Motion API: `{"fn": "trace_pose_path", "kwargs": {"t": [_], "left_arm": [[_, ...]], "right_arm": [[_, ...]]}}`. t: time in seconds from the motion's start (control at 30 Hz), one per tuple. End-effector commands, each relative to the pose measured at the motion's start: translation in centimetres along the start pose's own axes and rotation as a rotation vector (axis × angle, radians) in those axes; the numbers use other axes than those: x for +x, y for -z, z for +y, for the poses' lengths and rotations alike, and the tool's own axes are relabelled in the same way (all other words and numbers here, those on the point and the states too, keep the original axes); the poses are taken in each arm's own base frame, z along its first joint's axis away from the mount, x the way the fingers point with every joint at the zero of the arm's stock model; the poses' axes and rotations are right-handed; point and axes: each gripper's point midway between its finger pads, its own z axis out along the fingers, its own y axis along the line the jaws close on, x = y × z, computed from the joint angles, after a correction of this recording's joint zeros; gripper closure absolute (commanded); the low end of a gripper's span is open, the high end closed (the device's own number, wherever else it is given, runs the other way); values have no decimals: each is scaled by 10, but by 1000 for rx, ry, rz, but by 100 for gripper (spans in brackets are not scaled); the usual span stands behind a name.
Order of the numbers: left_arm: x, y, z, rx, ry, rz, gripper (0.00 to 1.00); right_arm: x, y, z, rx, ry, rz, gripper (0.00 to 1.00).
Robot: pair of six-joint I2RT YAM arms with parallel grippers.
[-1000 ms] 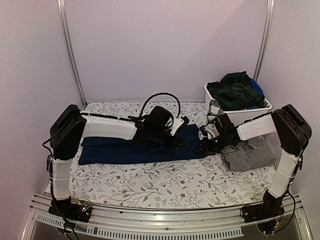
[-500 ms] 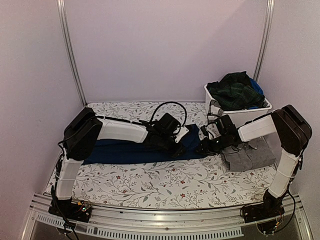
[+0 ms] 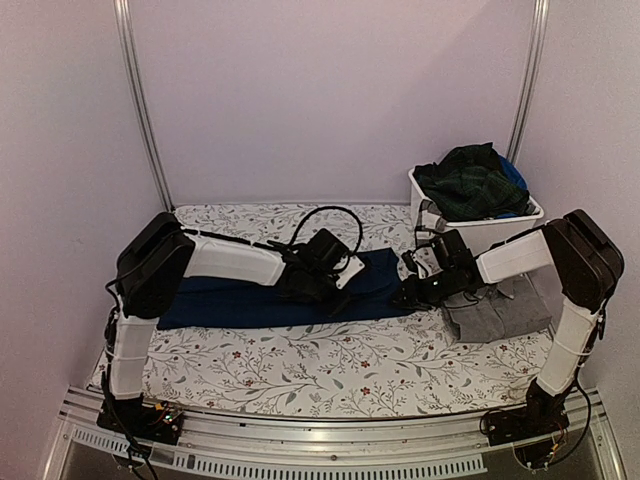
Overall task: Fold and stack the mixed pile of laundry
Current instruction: Smooth out the rectangle-folded T-shirt at the center of the board.
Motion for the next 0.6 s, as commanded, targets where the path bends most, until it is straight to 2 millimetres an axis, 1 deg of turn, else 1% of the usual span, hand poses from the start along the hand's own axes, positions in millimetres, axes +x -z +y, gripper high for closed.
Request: {"fn": "trace_pose_path", "kwargs": {"t": [0.0,0.1,0.23,0.27,0.4,0.47,0.53,0.57], "left_arm": [[0,21,32,-124,-49,10,99],[12,26,56,-227,-71,44,100],[22,36,89,-333,-57,55,100],[23,39,96,-357,-55,58,98],[31,44,116,-436,-79,82,89],[37,48,126,-491,-90,105,88],[42,53,135,-529,-81,115,81],[41,58,138,-542,-71,104,75]], "right_arm": [[12,-3,-23,74,-34,26,70],[12,-2,-23,73,-35,25,70],[12,-2,-24,75,-36,26,70],[12,-2,-24,74,-36,26,70],[12,-2,-23,74,-33,27,70],[11,-1,-23,74,-33,27,70],[11,-1,-22,73,-32,26,70],[10,0,-21,71,-29,25,70]]}}
